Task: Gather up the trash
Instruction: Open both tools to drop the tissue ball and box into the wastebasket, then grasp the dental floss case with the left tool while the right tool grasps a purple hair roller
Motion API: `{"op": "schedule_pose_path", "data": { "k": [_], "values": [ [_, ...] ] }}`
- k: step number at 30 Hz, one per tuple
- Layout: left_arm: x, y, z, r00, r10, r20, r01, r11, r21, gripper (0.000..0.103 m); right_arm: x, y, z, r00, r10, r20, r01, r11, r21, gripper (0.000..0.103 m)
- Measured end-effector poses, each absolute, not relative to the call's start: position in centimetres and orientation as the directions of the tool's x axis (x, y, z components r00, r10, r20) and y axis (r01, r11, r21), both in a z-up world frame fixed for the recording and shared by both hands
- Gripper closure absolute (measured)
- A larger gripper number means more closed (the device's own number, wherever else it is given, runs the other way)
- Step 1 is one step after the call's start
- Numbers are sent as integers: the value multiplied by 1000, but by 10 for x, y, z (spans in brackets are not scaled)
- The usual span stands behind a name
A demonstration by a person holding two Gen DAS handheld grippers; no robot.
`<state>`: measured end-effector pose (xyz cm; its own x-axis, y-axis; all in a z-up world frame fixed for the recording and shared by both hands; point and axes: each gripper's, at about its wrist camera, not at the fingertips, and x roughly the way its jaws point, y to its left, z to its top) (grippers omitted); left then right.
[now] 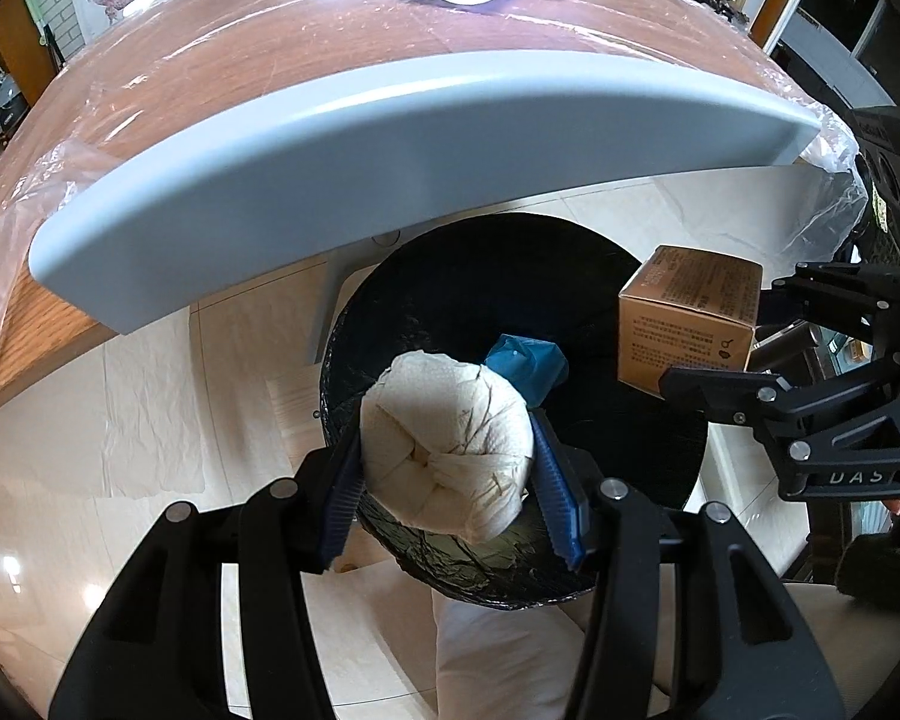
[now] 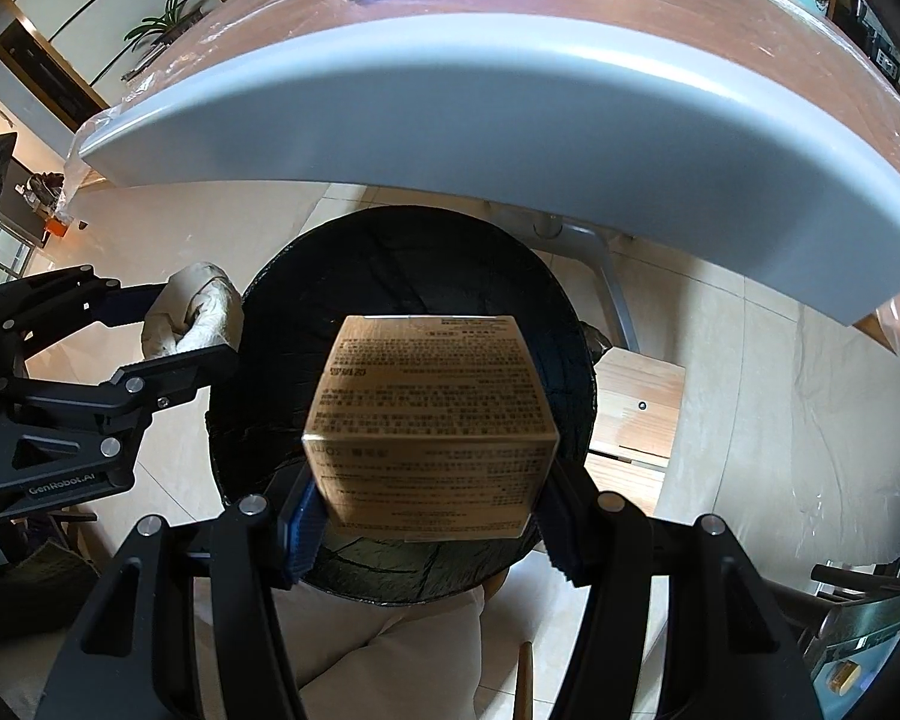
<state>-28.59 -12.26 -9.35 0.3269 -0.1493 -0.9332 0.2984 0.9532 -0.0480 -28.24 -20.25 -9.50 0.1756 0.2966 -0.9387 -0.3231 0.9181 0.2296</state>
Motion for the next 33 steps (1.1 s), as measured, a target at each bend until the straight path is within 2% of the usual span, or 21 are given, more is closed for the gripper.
{"op": "schedule_pose_path", "data": {
  "k": [5, 6, 7, 8, 9, 16, 21, 22, 23, 24, 26, 30, 33],
  "values": [
    [-285, -122, -93, 324, -189, -927, 315, 946, -83, 49, -281, -203, -93, 179, 300, -937, -326, 917, 231, 43],
    [-285, -120, -92, 324, -199, -925, 317, 944, -92, 42, -281, -204, -92, 185, 294, -938, -322, 920, 225, 32],
    [-284, -120, -90, 330, -198, -923, 316, 945, -90, 36, -282, -206, -91, 198, 286, -938, -309, 926, 217, 27],
    [-285, -119, -88, 343, -197, -918, 313, 946, -86, 27, -282, -208, -88, 206, 292, -934, -298, 928, 224, 24],
    [-286, -118, -86, 352, -201, -914, 312, 946, -88, 26, -282, -210, -86, 209, 301, -930, -288, 928, 236, 24],
    [-292, -102, -63, 383, -235, -893, 270, 953, -135, 26, -285, -229, -45, 309, 323, -894, -228, 938, 260, 24],
    [-298, -90, -19, 471, -295, -831, 272, 945, -181, 26, -274, -249, 1, 430, 363, -827, -164, 932, 324, 17],
    [-292, -87, -11, 489, -295, -821, 274, 945, -177, 26, -266, -252, 5, 417, 383, -825, -144, 923, 356, 12],
    [-290, -86, -3, 513, -291, -807, 271, 948, -169, 21, -258, -256, 5, 396, 425, -814, -97, 901, 423, 5],
    [-289, -84, 5, 541, -282, -792, 262, 952, -159, 14, -254, -259, 5, 388, 439, -810, -46, 887, 459, 4],
    [-279, -82, 13, 568, -281, -774, 255, 954, -159, 14, -249, -260, 6, 364, 438, -822, 20, 878, 477, 4],
    [-261, -77, 30, 584, -301, -753, 270, 948, -169, 14, -250, -262, 12, 287, 485, -826, 45, 855, 517, 4],
    [-256, -75, 39, 604, -297, -739, 294, 946, -139, 14, -254, -267, 28, 317, 489, -813, 32, 851, 525, 4]
  ]
}}
